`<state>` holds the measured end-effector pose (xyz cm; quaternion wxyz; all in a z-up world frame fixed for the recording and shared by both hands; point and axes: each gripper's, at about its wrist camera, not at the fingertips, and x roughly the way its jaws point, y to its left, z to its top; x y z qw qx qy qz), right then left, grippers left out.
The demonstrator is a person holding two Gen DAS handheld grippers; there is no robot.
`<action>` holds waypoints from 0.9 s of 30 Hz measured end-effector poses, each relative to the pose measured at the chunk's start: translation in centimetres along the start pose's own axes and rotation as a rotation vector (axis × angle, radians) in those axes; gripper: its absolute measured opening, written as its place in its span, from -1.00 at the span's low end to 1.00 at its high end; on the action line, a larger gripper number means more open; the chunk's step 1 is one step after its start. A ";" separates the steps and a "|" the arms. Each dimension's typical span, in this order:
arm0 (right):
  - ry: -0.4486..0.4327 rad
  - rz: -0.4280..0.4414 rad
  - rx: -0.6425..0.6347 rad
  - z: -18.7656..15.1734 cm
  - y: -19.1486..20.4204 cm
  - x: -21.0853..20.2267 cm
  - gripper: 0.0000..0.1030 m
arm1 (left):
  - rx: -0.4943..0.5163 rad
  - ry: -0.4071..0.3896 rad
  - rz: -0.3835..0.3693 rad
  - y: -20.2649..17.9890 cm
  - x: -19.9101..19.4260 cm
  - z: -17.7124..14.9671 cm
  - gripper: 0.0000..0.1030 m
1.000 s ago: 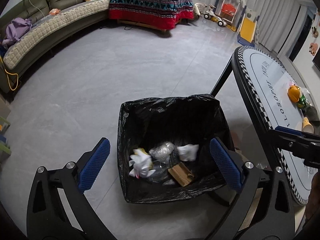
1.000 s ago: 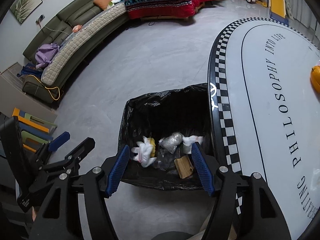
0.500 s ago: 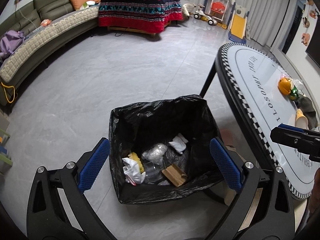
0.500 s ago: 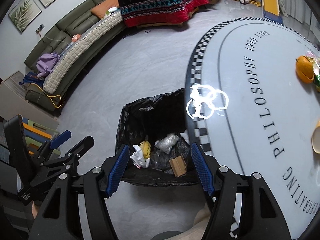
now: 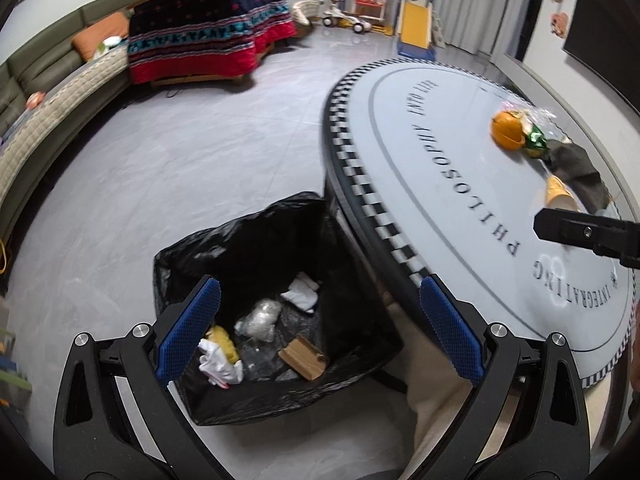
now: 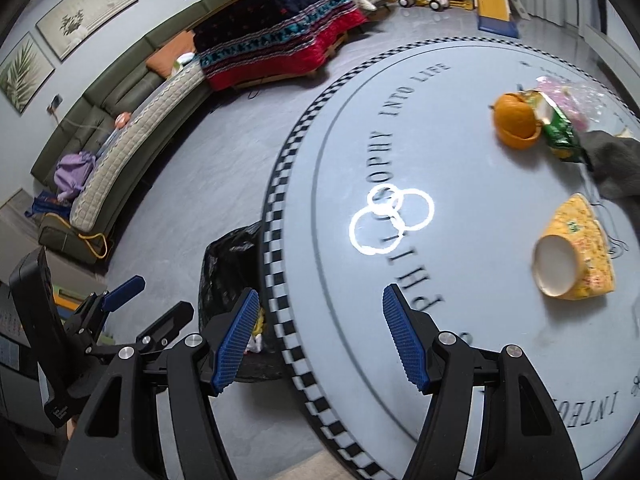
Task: Collect trash
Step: 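Move both open tools back toward the yellow snack cup on the table, then grasp the yellow snack cup with the left tool while the right tool grasps the clear cup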
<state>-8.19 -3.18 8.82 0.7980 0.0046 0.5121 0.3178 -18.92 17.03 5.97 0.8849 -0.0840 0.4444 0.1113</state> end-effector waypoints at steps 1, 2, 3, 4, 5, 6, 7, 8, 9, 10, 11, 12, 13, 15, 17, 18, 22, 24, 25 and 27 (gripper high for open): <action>-0.006 -0.015 0.009 0.1 -0.7 -0.4 0.29 | 0.014 0.002 -0.010 -0.9 0.1 0.3 0.88; -0.011 -0.032 0.015 0.2 -1.4 -0.6 0.29 | 0.027 0.004 -0.019 -1.7 0.2 0.6 0.88; -0.017 -0.050 0.024 0.2 -2.4 -1.0 0.29 | 0.039 0.006 -0.027 -2.4 0.3 0.9 0.88; -0.020 -0.058 0.034 0.3 -3.1 -1.2 0.29 | 0.055 0.006 -0.036 -3.3 0.4 1.2 0.88; -0.024 -0.066 0.048 0.3 -3.9 -1.5 0.29 | 0.071 0.007 -0.045 -4.1 0.4 1.4 0.88; -0.027 -0.072 0.058 0.3 -4.5 -1.8 0.29 | 0.091 0.006 -0.055 -5.1 0.5 1.7 0.88; -0.033 -0.085 0.072 0.3 -5.5 -2.2 0.29 | 0.107 0.005 -0.062 -5.9 0.5 1.9 0.88; -0.035 -0.092 0.079 0.2 -6.1 -2.4 0.29 | 0.125 0.005 -0.071 -6.7 0.6 2.1 0.88; -0.038 -0.102 0.089 0.1 -6.9 -2.7 0.29 | 0.146 0.005 -0.080 -7.7 0.7 2.4 0.88; -0.041 -0.113 0.102 0.0 -7.8 -3.1 0.29 | 0.161 0.006 -0.085 -8.5 0.8 2.5 0.88; -0.044 -0.122 0.113 0.1 -8.5 -3.5 0.29 | 0.176 0.006 -0.092 -9.3 0.9 2.7 0.88; -0.047 -0.132 0.126 0.0 -9.3 -3.9 0.29 | 0.192 0.007 -0.105 -10.2 1.1 2.9 0.88; -0.050 -0.144 0.143 0.0 -10.3 -4.3 0.29 | 0.204 0.009 -0.114 -11.1 1.3 3.1 0.88; -0.057 -0.160 0.168 -0.1 -11.8 -5.2 0.29 | 0.230 0.013 -0.133 -12.4 1.6 3.4 0.88; -0.063 -0.181 0.190 -0.3 -13.3 -6.0 0.29 | 0.263 0.019 -0.151 -14.0 1.9 3.7 0.88; -0.065 -0.192 0.202 -0.3 -14.0 -6.3 0.29 | 0.277 0.025 -0.159 -14.8 2.1 3.8 0.88; -0.070 -0.237 0.268 -0.8 -16.9 -7.7 0.29 | 0.352 0.044 -0.193 -18.1 3.2 4.2 0.88; -0.075 -0.260 0.301 -1.1 -18.3 -8.3 0.29 | 0.394 0.052 -0.205 -19.6 3.5 4.2 0.88; -0.076 -0.272 0.323 -1.4 -19.0 -8.6 0.29 | 0.419 0.054 -0.210 -20.4 3.7 4.1 0.88; -0.077 -0.297 0.363 -1.7 -20.6 -9.1 0.29 | 0.461 0.056 -0.217 -21.6 4.0 4.0 0.88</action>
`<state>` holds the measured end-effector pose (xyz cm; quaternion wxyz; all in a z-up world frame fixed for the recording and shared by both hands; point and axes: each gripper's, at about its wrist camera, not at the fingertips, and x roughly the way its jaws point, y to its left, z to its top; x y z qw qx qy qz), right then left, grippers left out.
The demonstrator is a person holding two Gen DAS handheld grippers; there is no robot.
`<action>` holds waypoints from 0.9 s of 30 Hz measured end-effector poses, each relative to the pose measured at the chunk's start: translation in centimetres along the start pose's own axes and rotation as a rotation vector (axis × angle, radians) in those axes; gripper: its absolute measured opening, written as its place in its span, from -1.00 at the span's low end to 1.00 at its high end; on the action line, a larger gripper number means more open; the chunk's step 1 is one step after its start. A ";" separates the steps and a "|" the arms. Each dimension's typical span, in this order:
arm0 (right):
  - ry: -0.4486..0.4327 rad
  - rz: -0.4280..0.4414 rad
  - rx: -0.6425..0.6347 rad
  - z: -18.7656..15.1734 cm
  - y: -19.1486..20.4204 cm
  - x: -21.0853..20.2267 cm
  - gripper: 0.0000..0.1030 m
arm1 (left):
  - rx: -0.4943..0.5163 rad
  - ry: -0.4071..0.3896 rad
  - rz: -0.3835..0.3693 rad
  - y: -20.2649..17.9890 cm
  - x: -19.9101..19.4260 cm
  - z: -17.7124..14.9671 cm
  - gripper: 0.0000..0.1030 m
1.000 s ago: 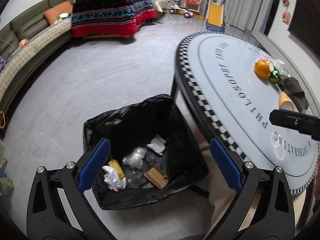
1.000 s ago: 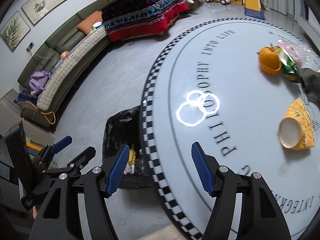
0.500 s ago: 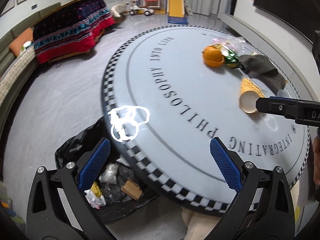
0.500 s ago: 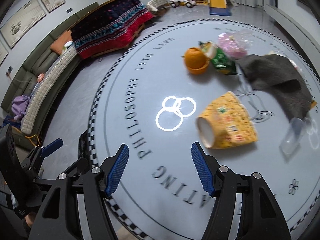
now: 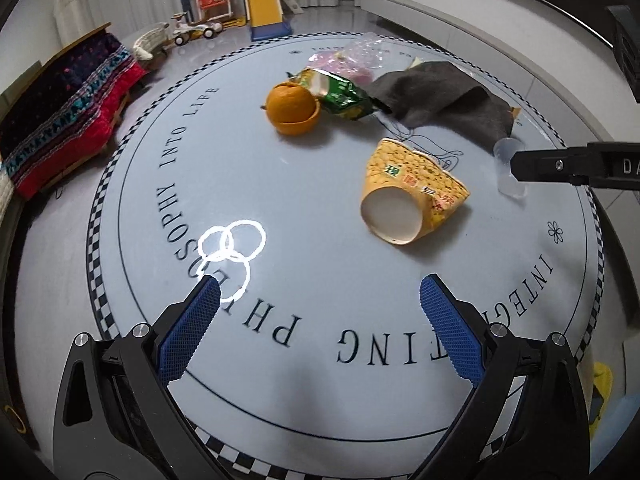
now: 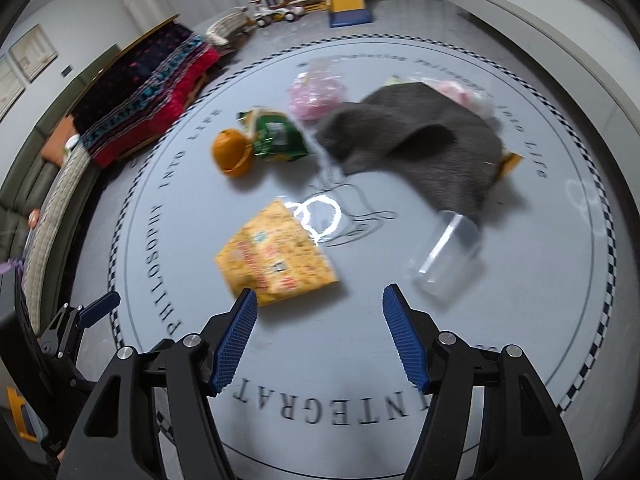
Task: Collect trash
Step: 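Grasp the yellow snack cup with the left tool while the right tool grasps the clear cup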
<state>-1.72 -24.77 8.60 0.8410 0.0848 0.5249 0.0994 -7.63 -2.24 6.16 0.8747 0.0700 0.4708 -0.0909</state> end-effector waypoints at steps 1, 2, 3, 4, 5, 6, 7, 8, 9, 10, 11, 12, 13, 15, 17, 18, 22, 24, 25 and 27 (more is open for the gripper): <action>-0.001 -0.011 0.017 0.2 -0.6 0.1 0.29 | 0.021 0.003 -0.002 -0.6 0.3 0.4 0.88; 0.001 -0.025 0.037 0.3 -1.5 0.1 0.29 | 0.039 0.005 -0.004 -1.1 0.7 0.7 0.88; 0.005 -0.040 0.057 0.4 -2.2 0.3 0.29 | 0.053 0.007 -0.007 -1.5 1.0 1.0 0.88; 0.009 -0.053 0.082 0.6 -3.0 0.5 0.29 | 0.063 0.010 -0.013 -1.8 1.3 1.3 0.88; 0.015 -0.058 0.109 0.8 -3.9 0.8 0.29 | 0.073 0.015 -0.020 -2.2 1.7 1.7 0.88; 0.024 -0.060 0.131 0.9 -4.5 1.2 0.29 | 0.081 0.021 -0.024 -2.5 2.1 2.1 0.88; 0.031 -0.063 0.146 1.0 -5.0 1.5 0.29 | 0.087 0.027 -0.024 -2.8 2.5 2.4 0.88; 0.037 -0.066 0.159 1.1 -5.3 1.8 0.29 | 0.095 0.034 -0.025 -3.0 2.9 2.7 0.88; 0.045 -0.069 0.169 1.1 -5.5 2.3 0.29 | 0.102 0.039 -0.027 -3.3 3.3 2.9 0.88; 0.053 -0.070 0.178 1.3 -5.7 2.8 0.29 | 0.111 0.045 -0.029 -3.6 3.8 3.2 0.88; 0.059 -0.070 0.184 1.4 -5.7 3.3 0.29 | 0.117 0.050 -0.029 -3.8 4.2 3.5 0.88; 0.064 -0.070 0.190 1.5 -5.8 3.7 0.29 | 0.123 0.053 -0.030 -3.9 4.4 3.7 0.88; 0.068 -0.075 0.194 1.7 -5.9 4.3 0.29 | 0.127 0.055 -0.032 -4.1 4.8 4.0 0.88; 0.075 -0.085 0.197 2.1 -5.9 5.1 0.29 | 0.134 0.060 -0.036 -4.3 5.3 4.5 0.88; 0.082 -0.095 0.202 2.3 -6.1 5.9 0.29 | 0.142 0.069 -0.040 -4.7 6.1 4.9 0.88; 0.086 -0.099 0.202 2.3 -6.1 6.2 0.29 | 0.146 0.072 -0.041 -4.8 6.4 5.0 0.88; 0.086 -0.115 0.184 2.4 -6.2 6.9 0.05 | 0.160 0.086 -0.055 -5.3 7.5 5.5 0.88; 0.085 -0.114 0.173 2.4 -6.1 6.9 -0.01 | 0.167 0.088 -0.077 -5.6 7.9 5.7 0.88; 0.084 -0.112 0.169 2.4 -6.0 6.9 -0.04 | 0.169 0.089 -0.090 -5.8 8.1 5.8 0.88; 0.079 -0.110 0.157 2.3 -5.9 6.9 -0.08 | 0.172 0.095 -0.106 -6.0 8.5 5.8 0.88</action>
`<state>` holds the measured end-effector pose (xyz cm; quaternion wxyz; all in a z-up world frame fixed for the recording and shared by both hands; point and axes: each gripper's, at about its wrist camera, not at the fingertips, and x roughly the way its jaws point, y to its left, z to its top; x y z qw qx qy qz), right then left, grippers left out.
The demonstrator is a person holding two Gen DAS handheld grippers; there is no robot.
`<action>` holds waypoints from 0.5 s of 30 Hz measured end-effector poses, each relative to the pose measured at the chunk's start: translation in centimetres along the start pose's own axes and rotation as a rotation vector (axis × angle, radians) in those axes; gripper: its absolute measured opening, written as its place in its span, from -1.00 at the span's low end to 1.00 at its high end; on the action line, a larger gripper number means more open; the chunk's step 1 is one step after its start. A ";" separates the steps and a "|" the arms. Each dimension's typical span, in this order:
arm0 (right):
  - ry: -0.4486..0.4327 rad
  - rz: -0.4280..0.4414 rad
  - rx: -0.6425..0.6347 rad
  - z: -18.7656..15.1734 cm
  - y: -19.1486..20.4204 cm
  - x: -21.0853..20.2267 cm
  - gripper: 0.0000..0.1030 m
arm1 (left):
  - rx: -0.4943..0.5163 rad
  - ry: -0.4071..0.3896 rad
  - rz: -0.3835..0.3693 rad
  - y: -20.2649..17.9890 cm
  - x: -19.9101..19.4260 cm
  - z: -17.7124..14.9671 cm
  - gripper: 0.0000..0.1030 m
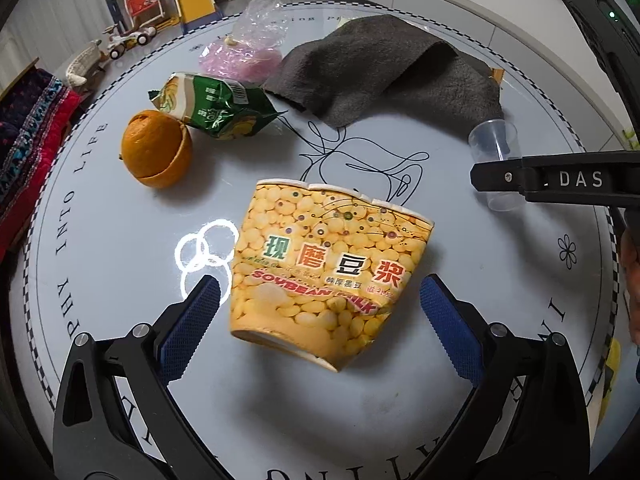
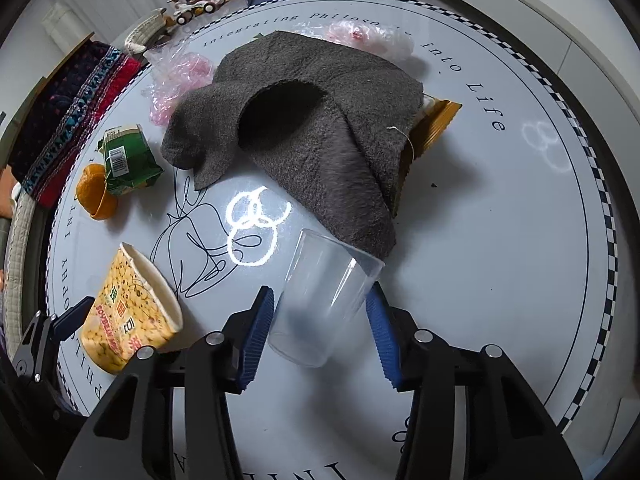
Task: Collect trash
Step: 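Grasp the yellow snack cup with the left tool while the right tool grasps the clear cup, then carry the snack cup and clear cup over the trash bin and release both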
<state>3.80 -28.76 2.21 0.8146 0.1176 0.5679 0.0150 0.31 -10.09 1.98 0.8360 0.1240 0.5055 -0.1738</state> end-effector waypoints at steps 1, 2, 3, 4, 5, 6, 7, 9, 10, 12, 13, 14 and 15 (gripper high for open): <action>-0.002 0.000 -0.002 0.0 0.0 0.0 -0.08 | 0.002 0.001 -0.003 -0.1 0.2 0.0 0.85; -0.003 0.000 -0.003 -0.1 0.0 -0.1 -0.09 | 0.004 0.001 -0.002 -0.2 0.3 -0.1 0.68; -0.004 0.001 -0.002 -0.2 0.0 -0.1 -0.09 | 0.002 0.003 -0.006 -0.3 0.4 -0.1 0.58; -0.004 0.002 -0.002 -0.2 0.1 -0.1 -0.10 | -0.004 -0.001 -0.006 -0.3 0.3 -0.2 0.59; -0.004 0.002 -0.002 -0.3 0.1 -0.1 -0.10 | -0.008 -0.005 -0.012 -0.2 0.2 -0.3 0.58; -0.003 0.003 -0.003 -0.4 0.1 -0.1 -0.10 | -0.010 -0.008 -0.015 -0.2 0.0 -0.4 0.58; -0.004 0.005 -0.005 -0.5 0.0 -0.2 -0.11 | -0.009 -0.012 -0.010 -0.1 -0.1 -0.4 0.58; -0.007 0.010 -0.005 -0.7 0.1 -0.4 -0.11 | -0.006 -0.018 -0.004 -0.1 -0.6 -0.7 0.58; -0.008 0.015 -0.004 -0.8 0.1 -0.6 -0.11 | -0.008 -0.024 -0.004 -0.1 -0.9 -0.8 0.58; -0.010 0.020 -0.004 -1.0 0.0 -0.9 -0.11 | -0.014 -0.036 0.000 0.0 -1.8 -1.1 0.58; -0.012 0.022 -0.007 -1.2 0.1 -1.1 -0.11 | -0.018 -0.041 0.002 0.1 -2.1 -1.2 0.58; -0.015 0.024 -0.009 -1.3 0.2 -1.3 -0.11 | -0.021 -0.047 0.003 0.2 -2.6 -1.4 0.58; -0.017 0.026 -0.011 -1.4 0.3 -1.5 -0.11 | -0.025 -0.053 0.006 0.3 -3.1 -1.7 0.58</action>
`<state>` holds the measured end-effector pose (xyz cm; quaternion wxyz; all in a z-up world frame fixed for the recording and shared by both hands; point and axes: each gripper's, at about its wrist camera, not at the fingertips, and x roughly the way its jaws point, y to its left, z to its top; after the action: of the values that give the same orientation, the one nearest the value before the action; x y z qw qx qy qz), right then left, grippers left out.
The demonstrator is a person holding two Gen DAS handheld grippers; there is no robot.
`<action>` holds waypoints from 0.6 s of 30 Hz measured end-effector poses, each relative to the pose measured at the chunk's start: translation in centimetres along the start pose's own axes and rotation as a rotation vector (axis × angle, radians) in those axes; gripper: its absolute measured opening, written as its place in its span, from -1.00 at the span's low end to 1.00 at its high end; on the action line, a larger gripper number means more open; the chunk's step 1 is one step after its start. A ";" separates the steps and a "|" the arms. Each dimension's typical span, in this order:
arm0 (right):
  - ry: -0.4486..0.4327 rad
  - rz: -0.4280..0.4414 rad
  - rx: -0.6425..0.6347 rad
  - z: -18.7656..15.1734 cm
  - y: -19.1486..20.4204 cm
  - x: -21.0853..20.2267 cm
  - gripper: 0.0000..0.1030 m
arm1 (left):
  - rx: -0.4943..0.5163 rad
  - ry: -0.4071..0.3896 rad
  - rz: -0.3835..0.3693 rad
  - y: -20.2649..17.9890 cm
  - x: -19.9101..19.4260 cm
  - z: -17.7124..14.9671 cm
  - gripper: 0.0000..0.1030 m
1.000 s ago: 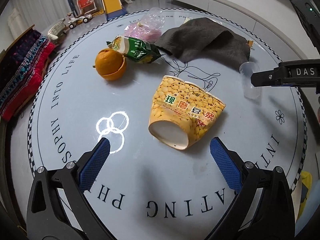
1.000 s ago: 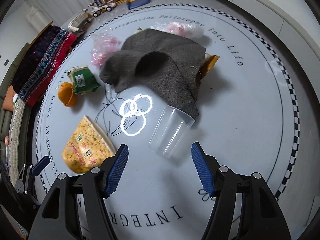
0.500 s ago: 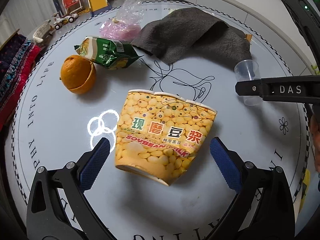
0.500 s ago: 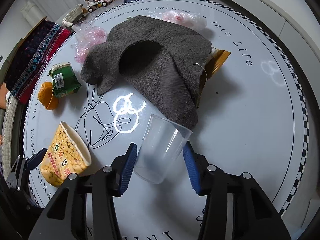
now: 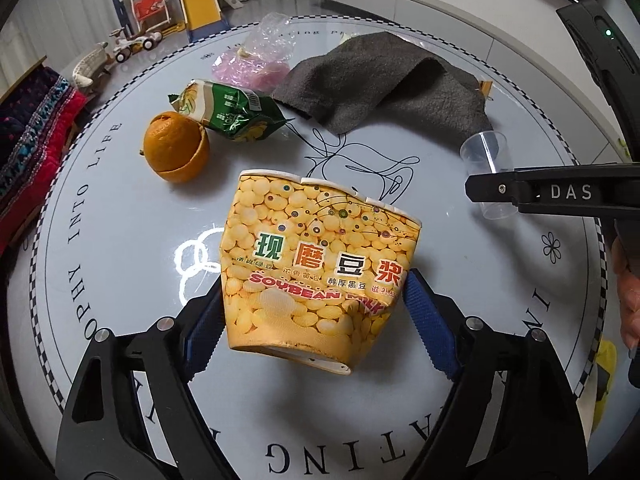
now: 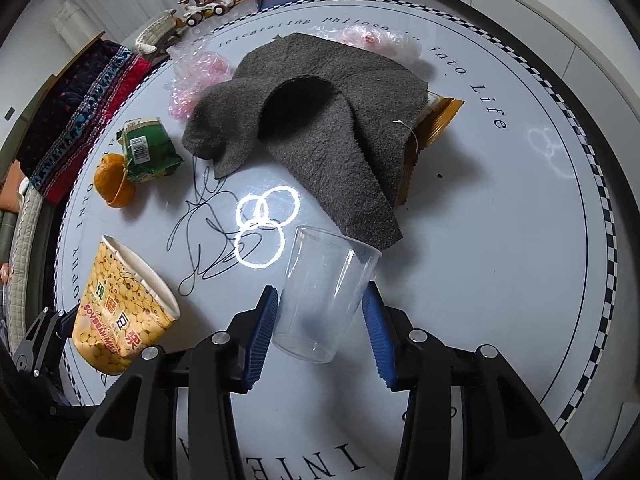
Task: Collect trash
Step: 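Carry the snack cup and clear cup over the trash bin and release both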
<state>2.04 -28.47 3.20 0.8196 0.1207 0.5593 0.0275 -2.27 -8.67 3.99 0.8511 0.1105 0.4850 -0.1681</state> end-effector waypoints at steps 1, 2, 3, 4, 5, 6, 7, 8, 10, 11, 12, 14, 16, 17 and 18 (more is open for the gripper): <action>-0.003 0.003 -0.002 -0.2 0.1 -0.2 -0.11 | -0.004 -0.004 0.003 0.1 -0.4 -0.2 0.58; -0.006 0.007 -0.005 -0.3 0.2 -0.5 -0.11 | -0.008 -0.009 0.006 0.2 -0.8 -0.3 0.58; -0.008 0.009 -0.009 -0.5 0.1 -0.9 -0.11 | -0.013 -0.015 0.009 0.3 -1.3 -0.5 0.58; -0.012 0.011 -0.015 -0.6 0.4 -1.2 -0.11 | -0.016 -0.021 0.012 0.5 -1.7 -0.7 0.58; -0.015 0.014 -0.022 -0.8 0.6 -1.5 -0.11 | -0.020 -0.028 0.018 0.6 -2.2 -0.9 0.58; -0.017 0.017 -0.028 -0.9 0.8 -1.8 -0.11 | -0.026 -0.034 0.023 0.8 -2.8 -1.2 0.58; -0.020 0.023 -0.034 -1.2 1.1 -2.1 -0.11 | -0.031 -0.040 0.025 0.9 -3.2 -1.4 0.58; -0.022 0.028 -0.042 -1.4 1.5 -2.4 -0.11 | -0.038 -0.047 0.028 1.2 -3.7 -1.7 0.58; -0.027 0.034 -0.060 -1.8 2.4 -3.0 -0.11 | -0.054 -0.059 0.036 1.9 -4.5 -2.0 0.58; -0.030 0.037 -0.069 -2.0 3.0 -3.2 -0.11 | -0.062 -0.065 0.040 2.2 -5.0 -2.4 0.58; -0.033 0.039 -0.079 -2.4 3.6 -3.5 -0.11 | -0.071 -0.071 0.043 2.5 -5.4 -2.6 0.58; -0.038 0.044 -0.097 -3.0 4.5 -4.0 -0.11 | -0.087 -0.082 0.050 3.2 -6.2 -3.2 0.58; -0.044 0.047 -0.116 -3.6 5.6 -4.5 -0.11 | -0.108 -0.091 0.053 3.8 -6.8 -3.8 0.58; -0.048 0.049 -0.127 -4.0 6.2 -4.8 -0.11 | -0.118 -0.097 0.055 4.1 -7.2 -4.2 0.58; -0.050 0.050 -0.136 -4.2 6.7 -4.9 -0.11 | -0.127 -0.101 0.058 4.3 -7.6 -4.6 0.58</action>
<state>-3.12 -22.14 7.78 0.8388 0.0794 0.5322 0.0827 -7.80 -1.72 8.26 0.8843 0.0617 0.4475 -0.1179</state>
